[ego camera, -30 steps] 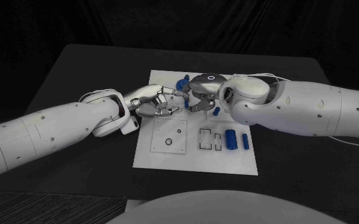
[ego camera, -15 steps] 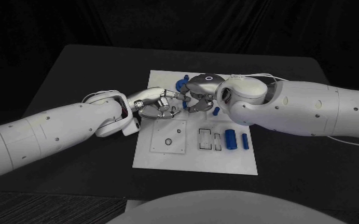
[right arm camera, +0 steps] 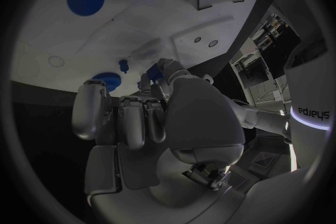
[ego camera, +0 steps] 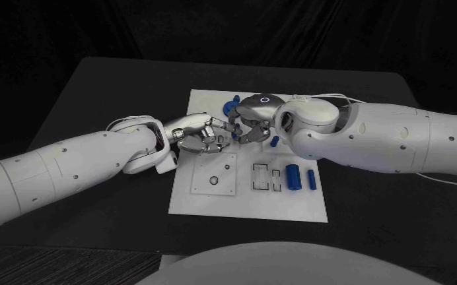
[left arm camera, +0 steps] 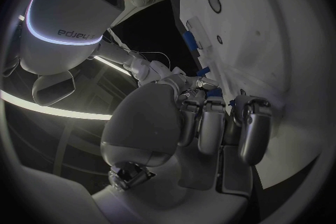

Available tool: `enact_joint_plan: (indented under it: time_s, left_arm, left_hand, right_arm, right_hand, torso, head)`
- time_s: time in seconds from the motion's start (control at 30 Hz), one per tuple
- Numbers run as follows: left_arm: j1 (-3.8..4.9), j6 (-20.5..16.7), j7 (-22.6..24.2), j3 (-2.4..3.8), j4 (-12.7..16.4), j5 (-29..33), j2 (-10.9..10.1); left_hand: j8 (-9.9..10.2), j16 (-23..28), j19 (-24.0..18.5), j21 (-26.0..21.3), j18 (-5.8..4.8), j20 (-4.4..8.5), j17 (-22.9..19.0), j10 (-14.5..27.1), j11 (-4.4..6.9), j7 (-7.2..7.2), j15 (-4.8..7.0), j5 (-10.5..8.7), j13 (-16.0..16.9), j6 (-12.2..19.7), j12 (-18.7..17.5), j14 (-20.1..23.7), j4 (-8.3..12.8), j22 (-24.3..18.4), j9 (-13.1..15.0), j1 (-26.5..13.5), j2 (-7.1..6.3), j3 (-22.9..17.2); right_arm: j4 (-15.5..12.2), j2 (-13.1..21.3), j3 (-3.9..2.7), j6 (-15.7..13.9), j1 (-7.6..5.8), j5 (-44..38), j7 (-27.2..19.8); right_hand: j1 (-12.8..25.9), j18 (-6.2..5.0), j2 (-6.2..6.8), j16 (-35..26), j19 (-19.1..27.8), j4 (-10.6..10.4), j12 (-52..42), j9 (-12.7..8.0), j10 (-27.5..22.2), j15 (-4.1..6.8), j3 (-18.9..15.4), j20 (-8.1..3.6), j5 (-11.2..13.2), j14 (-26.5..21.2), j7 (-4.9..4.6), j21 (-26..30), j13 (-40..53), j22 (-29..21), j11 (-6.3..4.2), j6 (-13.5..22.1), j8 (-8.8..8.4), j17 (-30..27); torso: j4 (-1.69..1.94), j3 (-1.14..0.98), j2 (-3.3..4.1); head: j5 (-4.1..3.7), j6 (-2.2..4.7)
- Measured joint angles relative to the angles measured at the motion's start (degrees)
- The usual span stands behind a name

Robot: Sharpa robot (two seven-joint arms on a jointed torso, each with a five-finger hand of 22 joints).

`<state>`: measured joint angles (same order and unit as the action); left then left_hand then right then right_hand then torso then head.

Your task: Assemble the parts on the task board

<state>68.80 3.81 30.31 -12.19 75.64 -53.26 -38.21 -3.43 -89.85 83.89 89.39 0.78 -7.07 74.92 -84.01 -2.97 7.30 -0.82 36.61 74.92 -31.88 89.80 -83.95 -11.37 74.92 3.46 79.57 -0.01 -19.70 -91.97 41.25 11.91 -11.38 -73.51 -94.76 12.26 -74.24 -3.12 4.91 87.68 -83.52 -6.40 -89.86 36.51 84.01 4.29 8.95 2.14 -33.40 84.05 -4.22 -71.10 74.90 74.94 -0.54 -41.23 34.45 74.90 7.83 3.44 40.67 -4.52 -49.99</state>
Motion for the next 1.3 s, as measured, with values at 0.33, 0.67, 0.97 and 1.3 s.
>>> enact_joint_plan:
  time_s: [0.33, 0.67, 0.97, 1.3]
  left_arm:
    - [-0.04, 0.5, -0.4, 0.06, -0.1, 0.0, -0.4]
    - [-0.04, 0.9, -0.6, 0.09, 0.0, 0.1, -0.9]
    - [-0.05, 1.2, -1.0, 0.03, 0.0, 0.0, -1.5]
    - [-0.06, 1.2, -1.2, 0.03, -0.1, 0.0, -1.9]
  left_hand:
    - [-1.0, 0.0, 0.0, -0.2, 0.0, 0.0, 0.0, 0.0, 0.0, 0.67, 0.0, 0.0, 0.0, -4.8, 0.0, 0.0, 0.2, 0.0, 0.6, -0.2, 0.24, -0.2]
    - [-1.0, 0.0, 0.0, -0.4, 0.01, 0.0, 0.0, 0.0, -0.01, 0.81, 0.0, 0.0, 0.0, -5.3, 0.0, 0.0, 0.2, 0.0, 0.9, -0.2, 0.24, -0.2]
    - [-1.1, 0.0, 0.0, -0.4, 0.01, 0.0, 0.0, 0.0, -0.01, 0.99, -0.01, 0.0, 0.0, -5.5, 0.0, 0.0, 0.3, 0.0, 0.7, -0.2, 0.24, -0.3]
    - [-0.6, 0.0, 0.0, -0.4, 0.01, 0.0, 0.0, 0.0, -0.36, 0.87, -0.22, 0.0, 0.0, -3.3, 0.0, -0.2, 0.5, 0.0, 0.3, -0.2, 0.24, -0.5]
  right_arm:
    - [-0.2, 0.0, 0.04, 0.0, 0.03, 0.0, 0.0]
    - [-0.2, 0.0, 0.06, 0.0, 0.04, 0.0, 0.0]
    - [-0.2, 0.2, 0.01, 0.0, 0.04, 0.0, 0.0]
    - [-0.2, 0.4, 0.01, 0.0, 0.04, 0.0, 0.0]
  right_hand:
    - [0.0, 0.0, 0.0, 0.0, 0.0, 0.2, 0.0, 0.1, 0.0, 0.0, 0.2, 0.0, 0.0, 0.0, -0.01, 0.0, 0.0, 0.0, 0.0, 0.0, 0.22, 0.0]
    - [0.0, 0.0, 0.0, 0.0, 0.0, 0.2, 0.0, 0.1, 0.0, 0.0, 0.2, 0.0, 0.2, 0.0, -0.02, 0.0, 0.0, 0.0, 0.0, 0.0, 0.22, 0.0]
    - [0.0, 0.0, 0.0, -0.3, 0.0, 0.2, 0.0, 0.1, 0.0, 0.0, 0.1, 0.0, 0.2, 0.0, 0.11, 0.0, 0.0, 0.0, 0.0, -0.1, 0.22, 0.0]
    - [0.0, 0.0, 0.0, -0.3, 0.0, 0.3, 0.0, 0.1, 0.0, 0.0, 0.3, 0.0, 0.2, 0.0, 0.11, 0.2, 0.0, 0.0, 0.0, -0.1, 0.16, 0.0]
  torso:
    - [0.02, 0.06, 0.01]
    - [0.07, 0.08, -0.01]
    - [0.09, 0.08, -0.03]
    - [0.14, 0.09, -0.03]
  head:
    - [-0.03, 0.0]
    - [-0.1, 0.0]
    - [-0.1, 0.0]
    - [-0.16, 0.0]
